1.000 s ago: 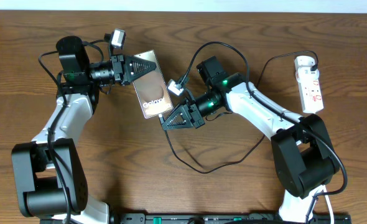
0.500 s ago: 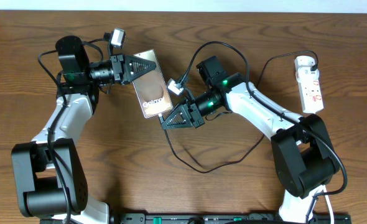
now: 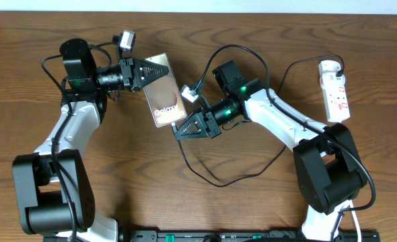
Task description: Plug charger to phone and switch on socket
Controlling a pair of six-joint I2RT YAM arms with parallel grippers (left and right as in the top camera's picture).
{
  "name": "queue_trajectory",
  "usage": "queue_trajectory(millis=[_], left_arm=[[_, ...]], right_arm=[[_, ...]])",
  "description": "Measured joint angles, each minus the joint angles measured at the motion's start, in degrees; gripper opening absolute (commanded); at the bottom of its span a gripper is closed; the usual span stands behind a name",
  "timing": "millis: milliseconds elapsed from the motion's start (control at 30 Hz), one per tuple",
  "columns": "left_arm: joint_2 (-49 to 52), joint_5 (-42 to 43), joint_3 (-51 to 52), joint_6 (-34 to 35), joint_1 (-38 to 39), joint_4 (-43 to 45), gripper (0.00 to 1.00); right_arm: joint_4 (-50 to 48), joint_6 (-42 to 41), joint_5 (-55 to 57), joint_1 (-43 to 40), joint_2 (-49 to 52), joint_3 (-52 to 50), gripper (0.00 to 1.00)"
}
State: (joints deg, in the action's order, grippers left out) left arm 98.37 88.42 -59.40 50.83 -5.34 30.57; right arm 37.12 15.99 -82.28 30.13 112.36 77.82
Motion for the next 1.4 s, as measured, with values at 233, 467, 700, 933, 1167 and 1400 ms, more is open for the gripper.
queue_trajectory(millis=[233,467,700,933,1167,1400], left_arm=[[0.0,0.2,0.0,0.0,0.0,1.4,0.07],[0.0,0.2,0.0,0.0,0.0,1.4,0.07],[0.0,0.2,0.0,0.0,0.0,1.4,0.07],[0.0,0.2,0.0,-0.1,0.0,1.4,0.07],[0.0,0.2,0.0,-0.8,0.0,1.4,0.07],[0.0,0.1,0.0,-1.4,0.0,1.4,0.07]], right_arm=[[-0.2,0.0,-0.2,0.0,0.0,0.0,0.01],[-0.5,0.0,-0.3,0.0,0.0,0.0,0.01],[-1.1,-0.2,-0.3,0.0,0.0,0.0,0.01],[-1.9,-0.6,-0.3,0.0,0.0,0.0,0.01],[-2.3,-1.2,-0.3,0.0,0.0,0.0,0.01],[-2.7,-2.0,-0.2,0.0,0.0,-0.1,0.01]])
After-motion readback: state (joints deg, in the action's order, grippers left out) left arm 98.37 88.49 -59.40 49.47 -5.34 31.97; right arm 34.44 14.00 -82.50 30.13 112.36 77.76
